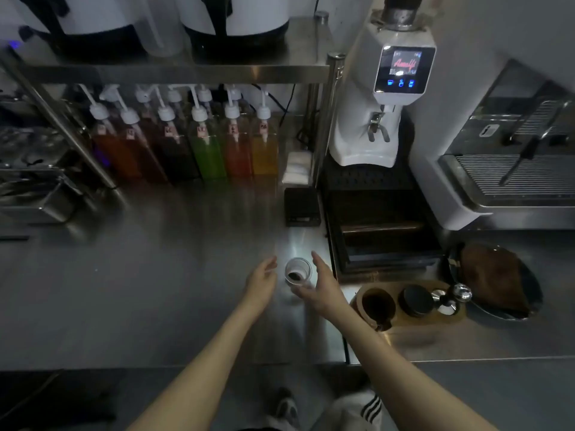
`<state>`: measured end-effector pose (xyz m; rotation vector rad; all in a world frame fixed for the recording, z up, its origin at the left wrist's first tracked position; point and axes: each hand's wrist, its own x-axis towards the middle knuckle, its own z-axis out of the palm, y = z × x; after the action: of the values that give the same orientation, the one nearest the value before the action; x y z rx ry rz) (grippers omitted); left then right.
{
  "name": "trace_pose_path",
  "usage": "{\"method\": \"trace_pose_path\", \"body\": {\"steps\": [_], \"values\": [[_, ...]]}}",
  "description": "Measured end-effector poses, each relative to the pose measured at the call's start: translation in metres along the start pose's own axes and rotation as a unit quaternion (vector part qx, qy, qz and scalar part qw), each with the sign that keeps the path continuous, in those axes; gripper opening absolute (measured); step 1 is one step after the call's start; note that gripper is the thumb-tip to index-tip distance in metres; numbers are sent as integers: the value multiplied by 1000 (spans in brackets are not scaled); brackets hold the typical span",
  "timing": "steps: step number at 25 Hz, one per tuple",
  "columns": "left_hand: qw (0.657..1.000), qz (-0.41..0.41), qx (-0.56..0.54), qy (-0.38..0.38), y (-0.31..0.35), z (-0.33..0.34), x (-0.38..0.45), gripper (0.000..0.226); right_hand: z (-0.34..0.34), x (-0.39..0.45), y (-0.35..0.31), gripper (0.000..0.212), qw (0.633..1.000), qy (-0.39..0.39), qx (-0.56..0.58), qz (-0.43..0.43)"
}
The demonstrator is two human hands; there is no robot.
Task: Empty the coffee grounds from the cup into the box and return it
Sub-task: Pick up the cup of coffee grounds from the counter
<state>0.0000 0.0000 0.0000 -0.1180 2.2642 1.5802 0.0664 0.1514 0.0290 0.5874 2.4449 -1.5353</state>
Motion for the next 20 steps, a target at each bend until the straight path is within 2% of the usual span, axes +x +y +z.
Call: {"method": "trace_pose_path", "body": {"steps": [5,12,20], "values": [[998,-3,61,-24,-6,-3,7,42,14,14,11,104,998,-11,-66,5],[999,-45,20,-16,-15,-13,3,40,23,21,7,73,997,40,-65,-25],[998,-38,-56,-1,7,-10,6,37,-1,5,2,80,993,96,-25,-57]]}}
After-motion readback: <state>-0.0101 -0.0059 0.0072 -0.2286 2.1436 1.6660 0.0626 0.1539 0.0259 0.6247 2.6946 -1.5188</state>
